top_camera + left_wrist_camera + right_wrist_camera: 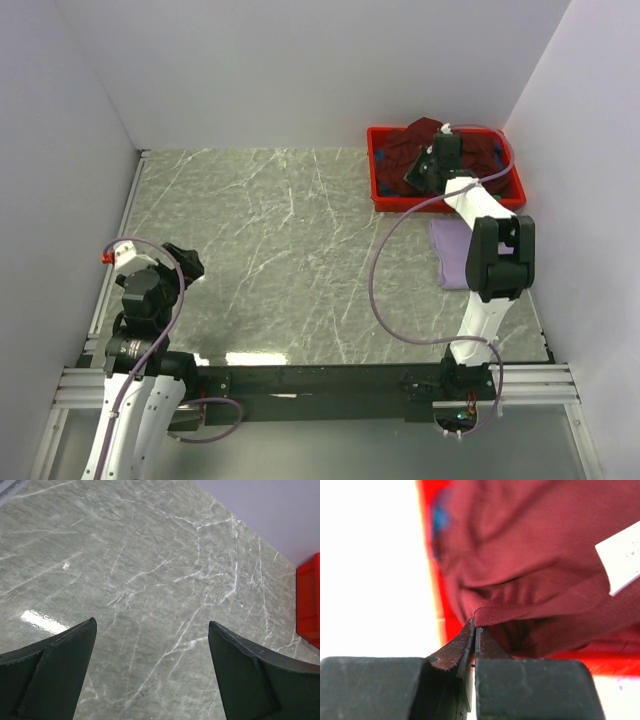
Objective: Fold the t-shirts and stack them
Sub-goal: Grab the tshirt from the pile, then move the tshirt to the center of the board, then flatten the tshirt out
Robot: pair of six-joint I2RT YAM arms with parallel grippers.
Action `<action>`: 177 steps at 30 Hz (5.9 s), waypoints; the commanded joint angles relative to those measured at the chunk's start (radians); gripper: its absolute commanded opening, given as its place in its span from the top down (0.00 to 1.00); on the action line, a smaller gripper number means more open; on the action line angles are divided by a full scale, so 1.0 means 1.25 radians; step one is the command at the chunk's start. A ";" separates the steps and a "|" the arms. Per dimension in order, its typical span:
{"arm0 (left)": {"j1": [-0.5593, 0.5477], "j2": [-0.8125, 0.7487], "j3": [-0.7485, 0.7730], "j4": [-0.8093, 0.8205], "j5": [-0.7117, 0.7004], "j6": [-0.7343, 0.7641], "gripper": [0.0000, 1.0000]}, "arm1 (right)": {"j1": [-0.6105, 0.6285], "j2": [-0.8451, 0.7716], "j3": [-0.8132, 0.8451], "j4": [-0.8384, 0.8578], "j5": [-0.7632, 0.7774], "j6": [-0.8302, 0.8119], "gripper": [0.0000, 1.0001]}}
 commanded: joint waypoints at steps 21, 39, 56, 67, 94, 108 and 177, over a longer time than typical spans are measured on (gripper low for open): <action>-0.002 -0.073 0.008 0.027 -0.028 -0.008 0.01 | 0.683 -0.084 0.334 -0.158 0.122 -0.088 0.41; -0.018 0.322 0.028 0.092 0.224 -0.135 0.16 | 0.598 -0.219 -0.201 -0.178 0.014 -0.199 0.49; -0.101 0.789 0.252 0.180 0.126 -0.091 0.31 | 0.727 -0.031 -0.135 -0.117 -0.002 -0.226 0.48; -0.067 1.003 0.359 0.203 0.082 -0.067 0.34 | 0.772 0.056 -0.088 -0.128 0.125 -0.245 0.48; 0.100 1.483 0.848 0.049 0.033 -0.067 0.43 | 0.841 0.066 0.178 -0.519 -0.287 -0.335 1.00; 0.089 1.189 0.768 0.148 0.076 -0.008 0.15 | 0.684 -0.125 -0.028 -0.326 -0.085 -0.162 0.52; 0.134 0.628 0.149 -0.083 0.087 -0.093 0.22 | 0.247 -0.294 -0.395 -0.221 0.279 0.011 0.43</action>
